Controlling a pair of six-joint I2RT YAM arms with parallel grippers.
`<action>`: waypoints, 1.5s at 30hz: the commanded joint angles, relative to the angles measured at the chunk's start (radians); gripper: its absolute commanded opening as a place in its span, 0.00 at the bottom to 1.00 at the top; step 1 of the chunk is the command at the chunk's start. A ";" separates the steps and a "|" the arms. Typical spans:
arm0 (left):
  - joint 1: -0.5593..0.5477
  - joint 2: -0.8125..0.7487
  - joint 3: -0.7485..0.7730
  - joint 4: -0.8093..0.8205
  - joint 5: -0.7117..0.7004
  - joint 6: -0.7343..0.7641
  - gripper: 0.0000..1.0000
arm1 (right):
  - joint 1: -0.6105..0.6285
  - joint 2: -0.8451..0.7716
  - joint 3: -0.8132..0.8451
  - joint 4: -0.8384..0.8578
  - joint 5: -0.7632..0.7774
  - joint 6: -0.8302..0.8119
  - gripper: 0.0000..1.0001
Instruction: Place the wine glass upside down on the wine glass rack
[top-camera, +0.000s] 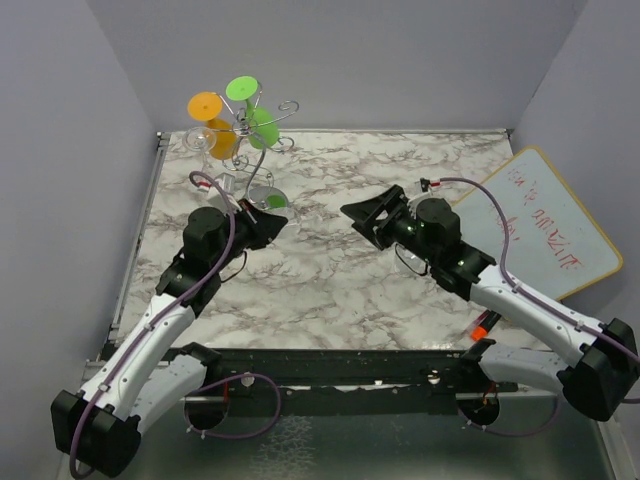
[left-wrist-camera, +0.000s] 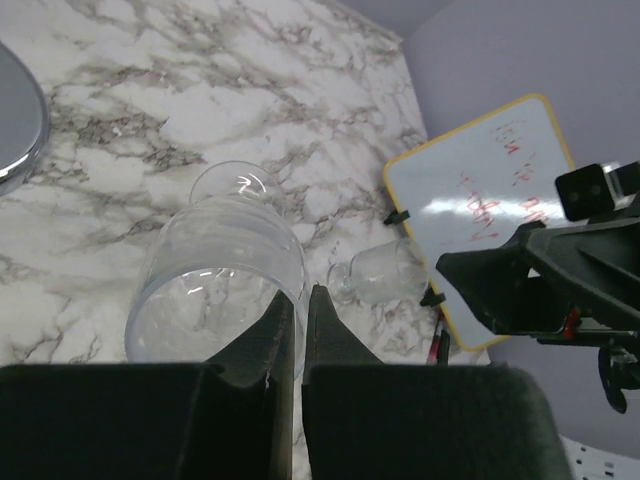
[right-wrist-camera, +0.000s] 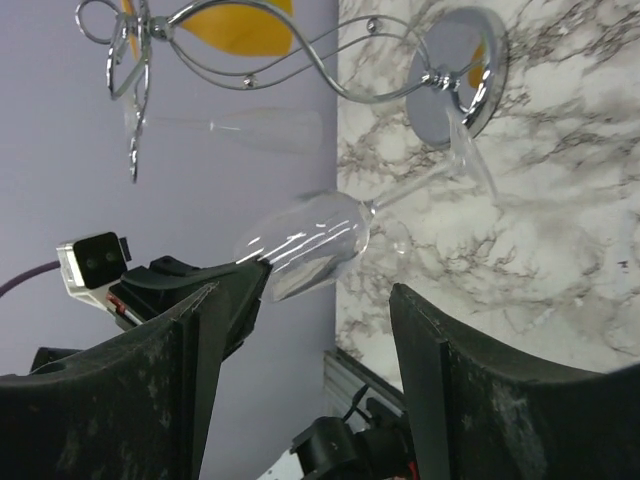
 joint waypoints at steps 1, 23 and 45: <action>-0.008 -0.055 -0.063 0.362 -0.058 -0.080 0.00 | 0.040 0.028 0.011 0.076 -0.008 0.113 0.71; -0.030 -0.133 -0.256 0.743 -0.137 -0.345 0.00 | 0.114 0.349 0.227 0.237 0.215 0.393 0.66; -0.032 -0.056 -0.281 0.895 -0.125 -0.336 0.00 | 0.117 0.434 0.303 0.189 0.185 0.421 0.33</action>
